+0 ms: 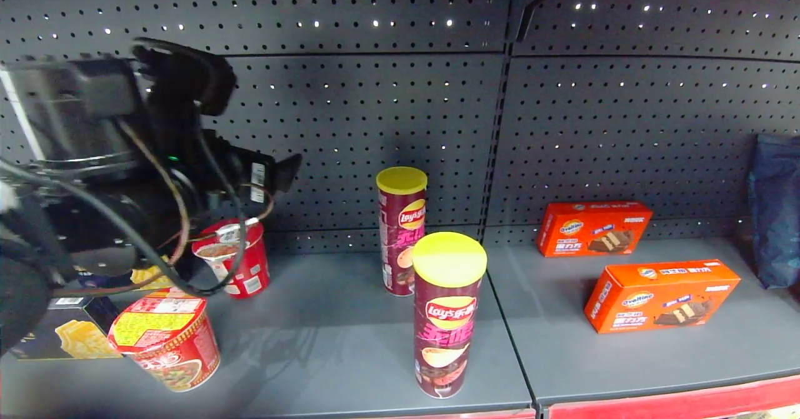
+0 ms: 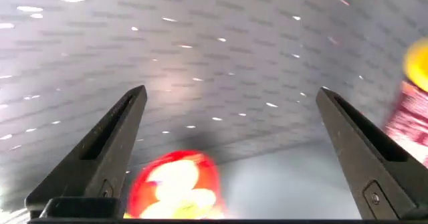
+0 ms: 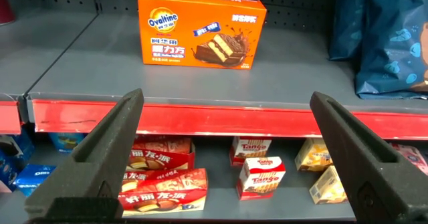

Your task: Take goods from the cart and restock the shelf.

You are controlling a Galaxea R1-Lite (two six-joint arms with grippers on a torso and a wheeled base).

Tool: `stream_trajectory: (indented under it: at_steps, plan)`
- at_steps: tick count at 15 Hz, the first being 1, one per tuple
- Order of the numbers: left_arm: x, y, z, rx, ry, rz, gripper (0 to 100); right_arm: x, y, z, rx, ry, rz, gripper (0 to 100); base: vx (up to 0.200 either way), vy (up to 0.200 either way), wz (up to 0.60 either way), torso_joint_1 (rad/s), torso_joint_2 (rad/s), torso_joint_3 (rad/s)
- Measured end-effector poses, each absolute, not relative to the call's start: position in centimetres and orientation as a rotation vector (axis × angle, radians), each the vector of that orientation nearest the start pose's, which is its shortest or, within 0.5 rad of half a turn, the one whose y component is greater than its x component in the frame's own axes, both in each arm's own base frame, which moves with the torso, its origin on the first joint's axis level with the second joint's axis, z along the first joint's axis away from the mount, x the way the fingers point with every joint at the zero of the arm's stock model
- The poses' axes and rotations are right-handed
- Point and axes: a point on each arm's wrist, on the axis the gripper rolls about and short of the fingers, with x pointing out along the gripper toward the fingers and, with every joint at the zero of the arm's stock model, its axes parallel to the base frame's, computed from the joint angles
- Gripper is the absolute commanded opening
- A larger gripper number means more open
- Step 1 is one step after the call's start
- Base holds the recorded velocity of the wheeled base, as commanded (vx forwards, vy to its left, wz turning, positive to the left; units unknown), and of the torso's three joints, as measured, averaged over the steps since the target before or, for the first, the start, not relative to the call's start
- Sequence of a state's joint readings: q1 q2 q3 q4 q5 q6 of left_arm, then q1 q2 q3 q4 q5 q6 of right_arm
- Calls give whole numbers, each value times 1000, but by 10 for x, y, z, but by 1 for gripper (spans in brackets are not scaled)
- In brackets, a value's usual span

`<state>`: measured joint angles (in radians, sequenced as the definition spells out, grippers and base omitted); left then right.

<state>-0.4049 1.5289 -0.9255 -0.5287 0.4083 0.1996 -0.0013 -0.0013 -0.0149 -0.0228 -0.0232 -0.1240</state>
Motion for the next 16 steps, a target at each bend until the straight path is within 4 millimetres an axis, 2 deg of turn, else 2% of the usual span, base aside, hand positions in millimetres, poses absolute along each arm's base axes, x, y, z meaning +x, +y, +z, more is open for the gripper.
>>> stream_trajectory:
  at_steps: [3, 6, 9, 11, 16]
  plan:
    - [201, -52, 269, 171, 11, 111, 100, -24, 0, 82, -124, -37, -27, 100, 0, 0, 0, 0, 0, 0]
    - [139, -22, 253, 125, 2, 190, 100, -24, 0, 82, -122, -38, -27, 100, 0, 0, 0, 0, 0, 0]
    - [84, -5, 223, 106, 35, 245, 100, -24, 0, 82, -127, -39, -27, 100, 0, 0, 0, 0, 0, 0]
    - [56, 1, 193, 98, 65, 266, 100, -24, 0, 82, -130, -39, -26, 100, 0, 0, 0, 0, 0, 0]
    - [20, 5, 135, 174, 93, 207, 100, -24, 1, 81, -197, -25, 21, 100, 0, 0, 0, 0, 0, 0]
